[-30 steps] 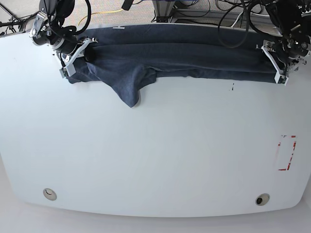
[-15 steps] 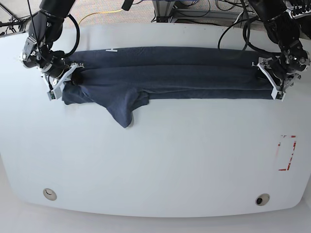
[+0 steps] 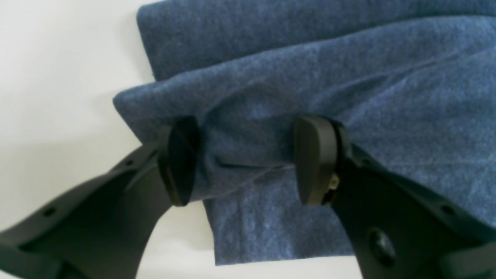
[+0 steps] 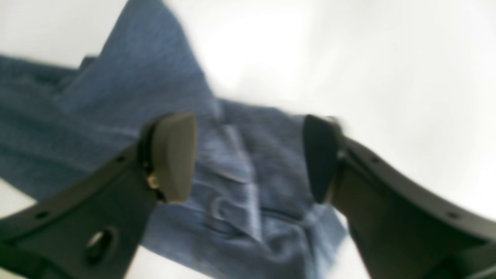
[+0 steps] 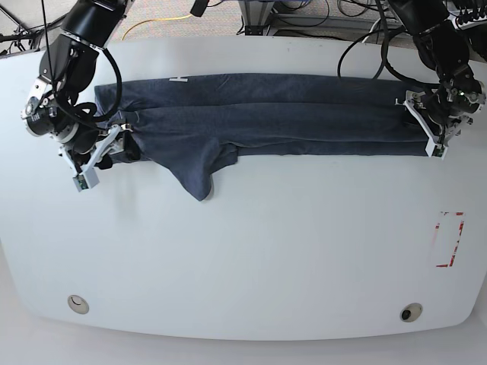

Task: Fold the T-shirt properly
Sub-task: 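Release the right gripper and grasp the hanging sleeve fabric, then tuck the grasped sleeve with the right gripper onto the folded strip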

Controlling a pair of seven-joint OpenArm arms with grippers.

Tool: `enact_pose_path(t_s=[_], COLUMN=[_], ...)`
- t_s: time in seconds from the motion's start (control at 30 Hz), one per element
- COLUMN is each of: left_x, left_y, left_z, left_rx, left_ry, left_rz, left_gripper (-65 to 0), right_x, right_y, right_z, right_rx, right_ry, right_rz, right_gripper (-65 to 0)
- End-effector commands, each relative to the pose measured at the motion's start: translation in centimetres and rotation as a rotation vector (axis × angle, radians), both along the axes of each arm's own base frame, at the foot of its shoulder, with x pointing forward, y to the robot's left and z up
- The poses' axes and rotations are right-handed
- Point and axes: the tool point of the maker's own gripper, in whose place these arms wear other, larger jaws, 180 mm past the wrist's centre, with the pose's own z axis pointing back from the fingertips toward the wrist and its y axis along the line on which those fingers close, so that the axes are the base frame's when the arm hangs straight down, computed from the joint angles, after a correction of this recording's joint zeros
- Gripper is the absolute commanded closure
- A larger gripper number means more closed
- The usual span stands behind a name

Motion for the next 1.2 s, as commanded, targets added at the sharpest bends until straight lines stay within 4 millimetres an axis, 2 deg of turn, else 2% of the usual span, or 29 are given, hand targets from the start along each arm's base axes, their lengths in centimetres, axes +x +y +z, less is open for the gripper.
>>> enact_pose_path(t_s=[0.0, 0.1, 0.23, 0.3, 0.47, 0.63, 0.83, 0.97, 1.17], left_x=[-0.5, -0.4, -0.3, -0.4, -0.4, -0.6, -0.8, -0.7, -0.8], left_y=[1.0, 0.9, 0.9, 0.9, 0.8, 1.0, 1.1, 1.1, 1.1], left_z=[0.1, 0.2, 0.2, 0.2, 0.1, 0.0, 0.0, 0.1, -0.1], left_rx=[0.038, 0.040, 0.038, 0.039, 0.038, 0.036, 0.039, 0.041, 0.038], left_ry=[0.032, 0.027, 0.026, 0.027, 0.030, 0.035, 0.038, 0.035, 0.040], left_rz=[0.010, 0.009, 0.010, 0.008, 0.008, 0.014, 0.013, 0.012, 0.013], left_gripper=[-35.8, -35.8, -35.8, -35.8, -35.8, -35.8, -35.8, -35.8, -35.8], right_x=[2.0, 3.4, 5.3, 6.3, 7.7, 7.6, 7.4, 7.2, 7.5], right_y=[1.0, 3.5, 5.6, 7.7, 10.0, 11.1, 12.5, 12.9, 12.7], right_z=[1.4, 0.6, -0.2, -1.1, -2.9, -4.4, -4.7, -4.8, -4.6], right_rx=[-0.005, 0.002, 0.011, 0.040, 0.102, 0.131, 0.144, 0.139, 0.137], right_ry=[-0.061, -0.052, -0.045, -0.027, -0.001, 0.042, 0.035, 0.040, 0.030], right_rz=[0.039, 0.099, 0.144, 0.183, 0.219, 0.235, 0.269, 0.282, 0.277], right_gripper=[-45.8, -45.8, -45.8, -45.8, -45.8, -45.8, -45.3, -33.9, 0.0])
